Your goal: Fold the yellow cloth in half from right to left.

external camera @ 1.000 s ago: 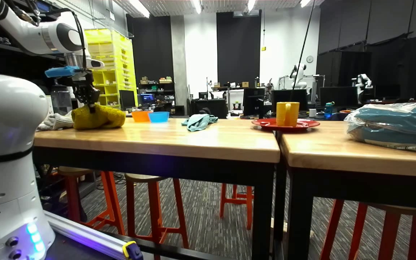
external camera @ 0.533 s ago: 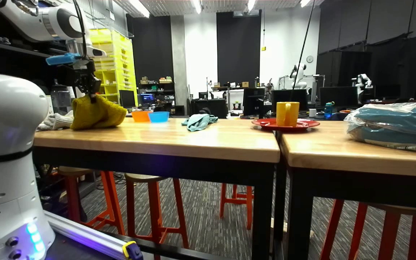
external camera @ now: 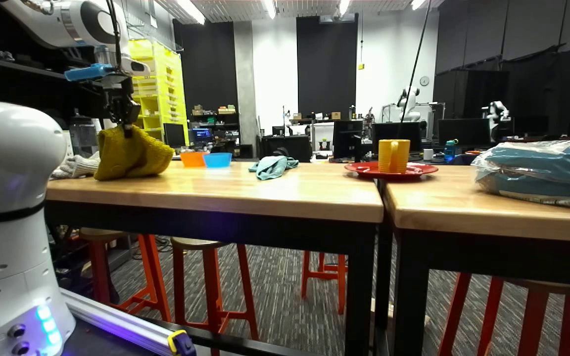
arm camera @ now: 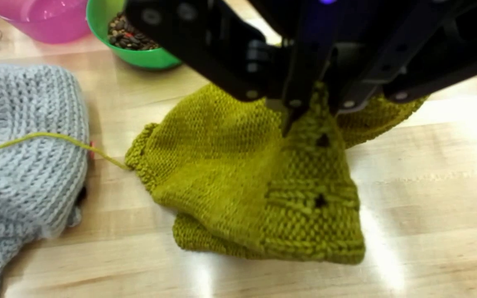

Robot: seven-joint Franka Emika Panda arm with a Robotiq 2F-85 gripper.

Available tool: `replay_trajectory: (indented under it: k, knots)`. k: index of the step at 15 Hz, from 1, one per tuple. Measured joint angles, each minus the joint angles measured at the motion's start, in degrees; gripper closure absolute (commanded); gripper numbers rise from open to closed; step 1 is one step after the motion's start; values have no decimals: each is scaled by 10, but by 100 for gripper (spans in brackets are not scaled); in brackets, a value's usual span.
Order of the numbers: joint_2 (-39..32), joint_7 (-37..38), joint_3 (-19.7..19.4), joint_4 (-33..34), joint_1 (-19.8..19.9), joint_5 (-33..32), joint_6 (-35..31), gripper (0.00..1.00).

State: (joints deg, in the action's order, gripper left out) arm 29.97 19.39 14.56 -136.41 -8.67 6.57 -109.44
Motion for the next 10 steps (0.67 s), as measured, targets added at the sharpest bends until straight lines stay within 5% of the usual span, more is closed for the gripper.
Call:
replay_trajectory:
  k: [10]
  knots:
    - [31, -20, 3, 16, -54, 59, 7, 98]
